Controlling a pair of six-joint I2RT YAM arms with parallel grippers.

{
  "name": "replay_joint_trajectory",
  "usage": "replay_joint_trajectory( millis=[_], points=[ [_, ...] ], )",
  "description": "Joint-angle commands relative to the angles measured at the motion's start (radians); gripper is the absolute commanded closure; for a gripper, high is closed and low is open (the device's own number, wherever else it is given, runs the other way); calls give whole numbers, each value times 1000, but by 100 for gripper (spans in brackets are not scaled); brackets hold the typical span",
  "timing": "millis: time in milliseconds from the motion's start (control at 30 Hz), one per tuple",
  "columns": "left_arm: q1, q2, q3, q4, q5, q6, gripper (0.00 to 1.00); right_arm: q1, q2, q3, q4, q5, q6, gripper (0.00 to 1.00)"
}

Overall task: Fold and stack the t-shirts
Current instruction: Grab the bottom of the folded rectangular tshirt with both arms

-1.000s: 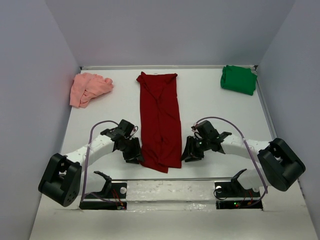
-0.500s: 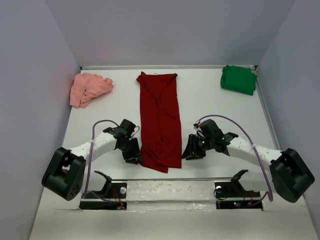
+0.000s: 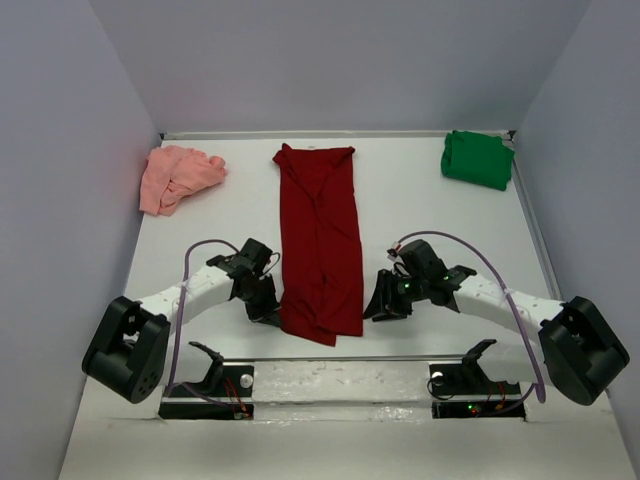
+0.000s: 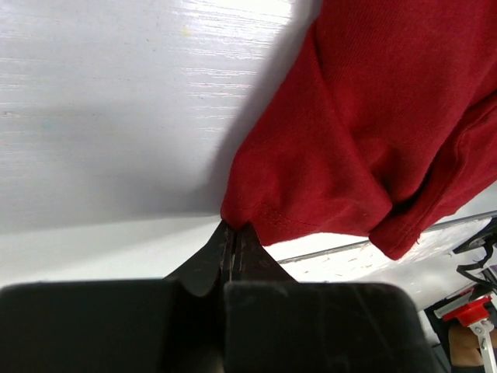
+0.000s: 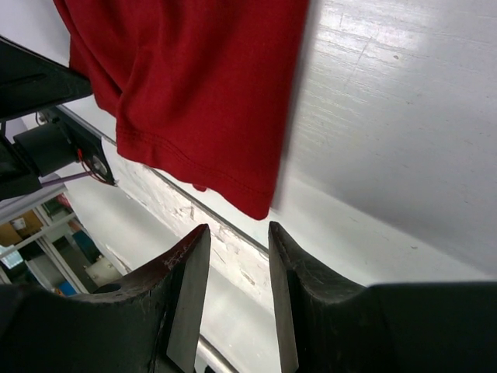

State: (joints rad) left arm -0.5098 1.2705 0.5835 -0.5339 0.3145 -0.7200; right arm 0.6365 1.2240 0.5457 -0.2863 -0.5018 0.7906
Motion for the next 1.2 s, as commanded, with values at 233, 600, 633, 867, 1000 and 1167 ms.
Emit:
replay_joint_trajectory(
  millis=[233,600,633,867,1000,1167],
  points=[
    [-13,-26,30,-9,23,2,100,9,57,-69,114,-49,32,54],
    [-18,-22,39,5,37,2,100,66,213,-32,200,-54,35,55],
    [-19,-25,38,5,38,2,100,66,229,-20,202,-53,36,55],
    [-19,-39,32,0,44,-6,100,110,223,-10,197,-23,78,60],
    [-22,-48,36,-1,46,-10,100,132,146,-3,118,46,102,76],
    [-35,-75,47,-15,34,-29,100,152,60,23,-26,161,117,100]
  ],
)
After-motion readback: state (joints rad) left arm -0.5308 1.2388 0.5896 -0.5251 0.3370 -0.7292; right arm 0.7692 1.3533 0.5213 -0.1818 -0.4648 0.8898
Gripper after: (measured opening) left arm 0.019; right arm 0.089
